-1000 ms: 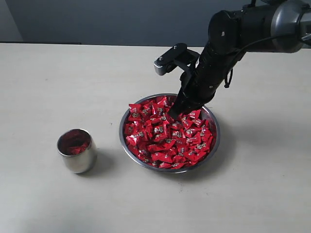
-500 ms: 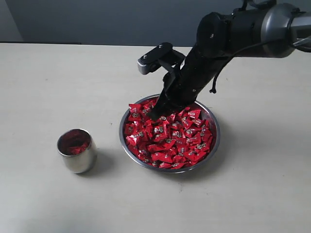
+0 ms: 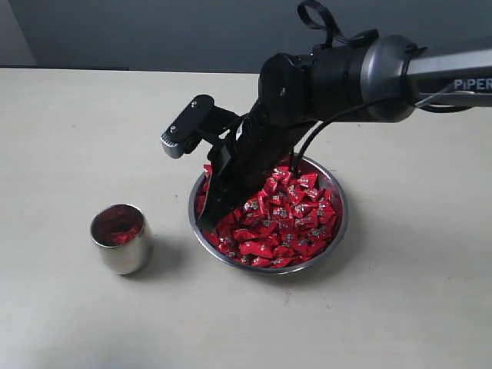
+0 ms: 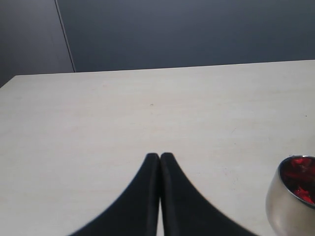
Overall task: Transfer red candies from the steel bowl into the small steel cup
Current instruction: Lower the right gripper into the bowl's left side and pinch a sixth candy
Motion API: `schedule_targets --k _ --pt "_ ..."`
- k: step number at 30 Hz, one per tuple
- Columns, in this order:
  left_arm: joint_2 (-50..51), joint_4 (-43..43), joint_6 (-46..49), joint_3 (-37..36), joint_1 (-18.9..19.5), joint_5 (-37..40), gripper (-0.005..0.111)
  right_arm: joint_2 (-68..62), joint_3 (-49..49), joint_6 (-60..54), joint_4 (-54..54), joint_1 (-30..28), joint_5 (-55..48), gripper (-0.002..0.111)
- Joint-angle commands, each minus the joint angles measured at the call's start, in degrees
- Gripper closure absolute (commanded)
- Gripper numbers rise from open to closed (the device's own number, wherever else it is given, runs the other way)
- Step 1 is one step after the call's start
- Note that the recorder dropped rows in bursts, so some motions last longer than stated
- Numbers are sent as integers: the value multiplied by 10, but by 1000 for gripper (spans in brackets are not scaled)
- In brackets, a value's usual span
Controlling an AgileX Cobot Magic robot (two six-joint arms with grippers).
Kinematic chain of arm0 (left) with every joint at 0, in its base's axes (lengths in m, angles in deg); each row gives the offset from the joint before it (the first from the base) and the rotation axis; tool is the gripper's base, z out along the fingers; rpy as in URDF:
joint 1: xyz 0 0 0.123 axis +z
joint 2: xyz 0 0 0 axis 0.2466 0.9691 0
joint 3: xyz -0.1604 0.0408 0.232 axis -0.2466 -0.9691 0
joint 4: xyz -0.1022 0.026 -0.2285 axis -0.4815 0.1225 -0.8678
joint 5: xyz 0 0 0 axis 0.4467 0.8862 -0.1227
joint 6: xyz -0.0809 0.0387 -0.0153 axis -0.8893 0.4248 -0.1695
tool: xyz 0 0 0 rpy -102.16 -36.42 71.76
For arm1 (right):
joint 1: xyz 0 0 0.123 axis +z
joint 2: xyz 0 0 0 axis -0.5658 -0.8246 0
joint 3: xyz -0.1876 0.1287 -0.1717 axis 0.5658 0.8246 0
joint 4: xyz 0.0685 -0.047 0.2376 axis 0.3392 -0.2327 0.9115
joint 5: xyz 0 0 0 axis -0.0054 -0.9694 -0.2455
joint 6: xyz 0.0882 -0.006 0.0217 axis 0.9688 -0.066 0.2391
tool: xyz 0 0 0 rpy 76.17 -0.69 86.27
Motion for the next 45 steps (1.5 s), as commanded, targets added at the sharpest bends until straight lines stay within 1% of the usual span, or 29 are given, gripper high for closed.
schedule_targets --k 1,4,5,7,8,10,12,32,40,45 --pt "-3 -1 -1 -2 0 -1 106 -11 0 -15 -2 1 5 109" --pt "-3 -1 -1 -2 0 -1 106 -16 0 -15 -2 1 5 109" --pt "-3 -1 -1 -2 0 -1 106 -18 0 -15 -2 1 5 105" --pt "-3 -1 -1 -2 0 -1 106 -19 0 -15 -2 4 5 96" --pt "-3 -1 -1 -2 0 -1 106 -19 0 -15 -2 6 9 87" --pt "-3 -1 -1 -2 0 -1 106 -20 0 -15 0 7 13 75" --pt "-3 -1 -1 -2 0 -1 106 -21 0 -15 0 9 15 67" --pt "-3 -1 -1 -2 0 -1 106 -44 0 -14 -4 16 51 66" --pt "-3 -1 -1 -2 0 -1 106 -44 0 -14 -5 16 48 66" --pt "-3 -1 -1 -2 0 -1 106 -44 0 -9 -27 16 44 66"
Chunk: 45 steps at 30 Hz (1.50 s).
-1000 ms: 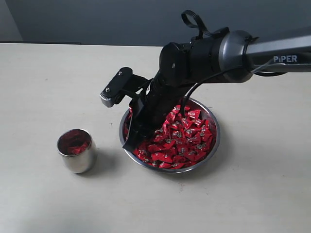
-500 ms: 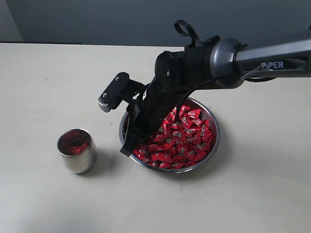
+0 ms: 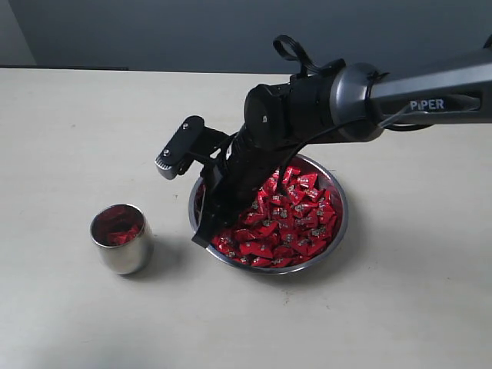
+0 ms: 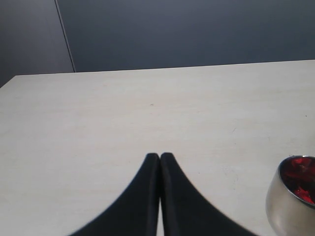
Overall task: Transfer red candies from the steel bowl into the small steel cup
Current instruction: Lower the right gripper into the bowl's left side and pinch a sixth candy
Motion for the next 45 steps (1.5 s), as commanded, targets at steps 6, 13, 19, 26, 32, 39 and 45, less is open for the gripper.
schedule_targets --k 6,13,19,26,32,39,45 --pt "-3 -1 -1 -2 0 -1 106 1 0 3 -16 1 -4 66" --pt "-3 -1 -1 -2 0 -1 106 1 0 10 -16 1 -3 56" --pt "-3 -1 -1 -2 0 -1 106 1 0 24 -23 1 3 57" --pt "-3 -1 -1 -2 0 -1 106 -18 0 29 -27 1 2 57" --pt "-3 -1 -1 -2 0 -1 106 -28 0 40 -28 1 1 57" --pt "-3 -1 -1 -2 0 -1 106 -27 0 43 -32 1 4 57" --pt "-3 -1 -1 -2 0 -1 106 -23 0 45 -45 1 5 61"
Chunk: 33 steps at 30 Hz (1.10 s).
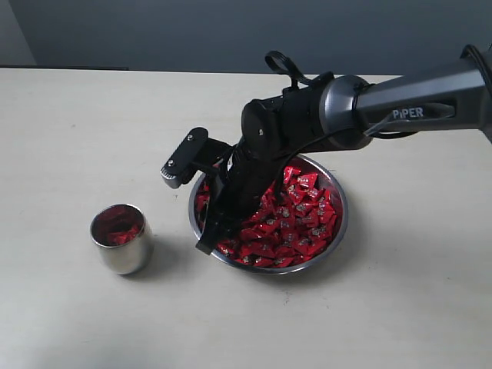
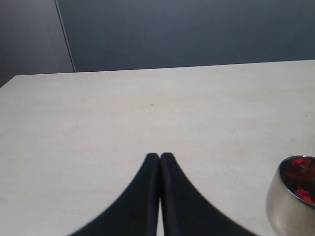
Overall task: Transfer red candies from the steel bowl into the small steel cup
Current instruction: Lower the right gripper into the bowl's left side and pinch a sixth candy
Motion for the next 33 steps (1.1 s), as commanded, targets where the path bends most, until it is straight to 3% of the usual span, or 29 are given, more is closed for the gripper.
schedule_targets --k 1,33 --pt "-3 -1 -1 -2 0 -1 106 5 0 2 -11 1 2 62" --pt "-3 -1 -1 -2 0 -1 106 15 -42 61 -50 0 -48 61"
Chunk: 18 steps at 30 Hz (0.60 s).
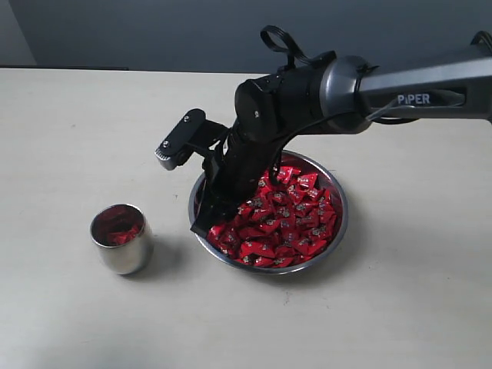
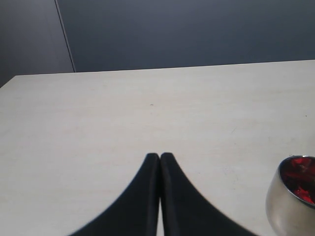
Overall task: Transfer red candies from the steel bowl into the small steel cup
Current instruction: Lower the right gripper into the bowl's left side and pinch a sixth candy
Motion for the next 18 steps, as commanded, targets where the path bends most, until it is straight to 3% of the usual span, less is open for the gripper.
schedule_targets --k 1,18 --pt "-3 -1 -1 -2 0 -1 106 6 -3 4 -6 -1 -11 61" --pt "-3 -1 -1 -2 0 -1 106 -7 -3 29 -6 -1 -23 61"
